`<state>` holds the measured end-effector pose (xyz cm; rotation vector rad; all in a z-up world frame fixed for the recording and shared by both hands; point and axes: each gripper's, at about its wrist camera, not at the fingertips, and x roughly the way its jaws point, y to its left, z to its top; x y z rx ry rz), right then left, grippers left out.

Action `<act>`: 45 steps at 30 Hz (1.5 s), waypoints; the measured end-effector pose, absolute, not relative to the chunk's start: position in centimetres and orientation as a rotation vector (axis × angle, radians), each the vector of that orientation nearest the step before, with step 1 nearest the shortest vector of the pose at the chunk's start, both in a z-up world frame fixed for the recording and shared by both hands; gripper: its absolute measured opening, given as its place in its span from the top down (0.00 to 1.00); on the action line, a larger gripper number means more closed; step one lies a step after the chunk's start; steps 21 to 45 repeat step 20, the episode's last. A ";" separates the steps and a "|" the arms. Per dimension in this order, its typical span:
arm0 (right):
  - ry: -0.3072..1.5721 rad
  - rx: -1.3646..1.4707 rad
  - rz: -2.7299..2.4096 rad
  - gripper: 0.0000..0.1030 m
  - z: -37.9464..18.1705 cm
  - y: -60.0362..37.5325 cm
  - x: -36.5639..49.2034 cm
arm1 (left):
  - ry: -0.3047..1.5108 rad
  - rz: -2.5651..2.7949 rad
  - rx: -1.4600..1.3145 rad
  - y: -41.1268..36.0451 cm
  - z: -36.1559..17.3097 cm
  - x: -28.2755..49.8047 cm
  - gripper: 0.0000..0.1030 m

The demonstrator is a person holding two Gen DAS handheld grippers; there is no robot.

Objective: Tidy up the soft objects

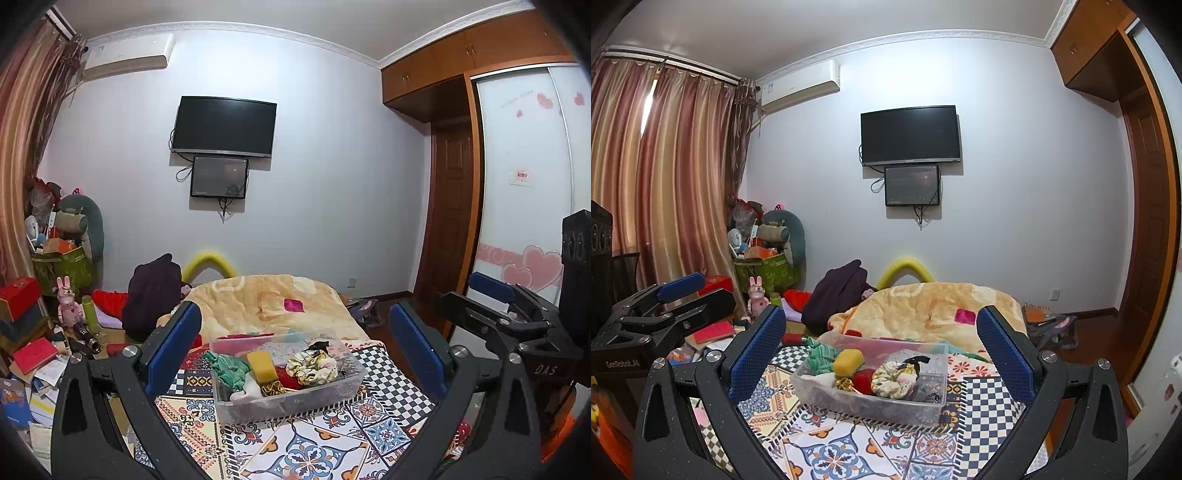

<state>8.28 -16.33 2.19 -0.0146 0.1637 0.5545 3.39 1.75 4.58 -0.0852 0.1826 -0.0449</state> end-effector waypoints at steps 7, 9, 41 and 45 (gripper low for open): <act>0.163 -0.015 0.554 0.00 2.2 -16.4 8.4 | 0.188 -0.045 -0.101 1.9 4.6 3.4 0.00; 0.164 -0.016 0.554 0.00 2.2 -16.4 8.4 | 0.189 -0.044 -0.098 1.8 4.5 3.5 0.00; 0.166 -0.007 0.553 0.00 2.0 -16.5 8.5 | 0.200 -0.050 -0.077 1.3 4.4 3.5 0.00; 0.166 -0.007 0.553 0.00 2.0 -16.5 8.5 | 0.200 -0.050 -0.077 1.3 4.4 3.5 0.00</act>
